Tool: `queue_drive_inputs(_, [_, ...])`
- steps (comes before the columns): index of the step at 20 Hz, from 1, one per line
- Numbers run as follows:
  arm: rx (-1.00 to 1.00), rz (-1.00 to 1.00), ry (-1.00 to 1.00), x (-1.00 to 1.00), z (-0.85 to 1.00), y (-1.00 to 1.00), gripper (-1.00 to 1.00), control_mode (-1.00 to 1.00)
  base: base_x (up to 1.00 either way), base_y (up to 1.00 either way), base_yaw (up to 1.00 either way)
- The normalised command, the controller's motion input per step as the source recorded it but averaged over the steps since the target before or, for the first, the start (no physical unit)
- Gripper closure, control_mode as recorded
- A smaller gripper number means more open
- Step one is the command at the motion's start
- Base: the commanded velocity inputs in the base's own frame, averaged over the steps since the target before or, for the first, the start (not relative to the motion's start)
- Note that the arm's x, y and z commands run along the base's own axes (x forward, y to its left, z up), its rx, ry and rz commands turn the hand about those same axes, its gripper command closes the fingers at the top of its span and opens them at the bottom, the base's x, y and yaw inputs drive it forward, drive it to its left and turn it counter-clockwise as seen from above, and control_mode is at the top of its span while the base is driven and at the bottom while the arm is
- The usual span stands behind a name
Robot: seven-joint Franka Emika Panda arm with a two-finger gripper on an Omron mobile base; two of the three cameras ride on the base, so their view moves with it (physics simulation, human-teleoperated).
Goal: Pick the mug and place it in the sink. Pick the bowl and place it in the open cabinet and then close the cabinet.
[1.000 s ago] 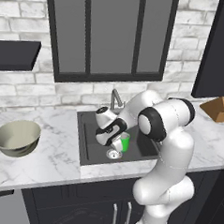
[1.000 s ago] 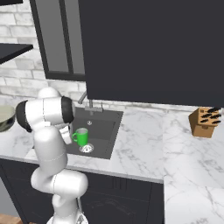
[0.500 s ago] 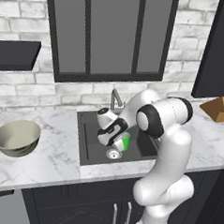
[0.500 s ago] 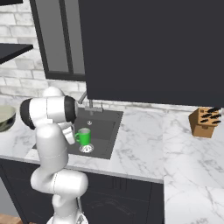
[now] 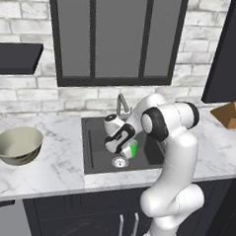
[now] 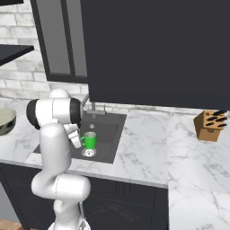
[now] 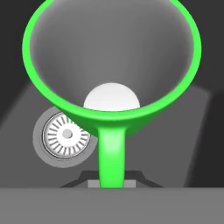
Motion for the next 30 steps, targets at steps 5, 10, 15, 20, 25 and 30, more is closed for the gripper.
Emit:
queue_drive_inputs(5, [0.0, 0.02, 0.0, 0.26, -0.24, -0.05, 1.0, -1.0, 0.0, 0.0, 0.0])
queue_drive_inputs(10, [0.0, 0.02, 0.0, 0.25, -0.23, -0.04, 1.0, -1.0, 0.0, 0.0, 0.0])
queue_drive_inputs(15, [0.0, 0.02, 0.0, 0.22, -0.26, -0.02, 1.0, -1.0, 0.0, 0.0, 0.0])
queue_drive_inputs(20, [0.0, 0.02, 0.0, 0.2, -0.2, -0.03, 1.0, -1.0, 0.0, 0.0, 0.0])
queue_drive_inputs(25, [0.0, 0.02, 0.01, 0.21, -0.21, -0.01, 1.0, -1.0, 0.0, 0.0, 0.0])
queue_drive_inputs(30, [0.0, 0.02, 0.0, 0.18, -0.26, 0.0, 1.0, -1.0, 0.0, 0.0, 0.0])
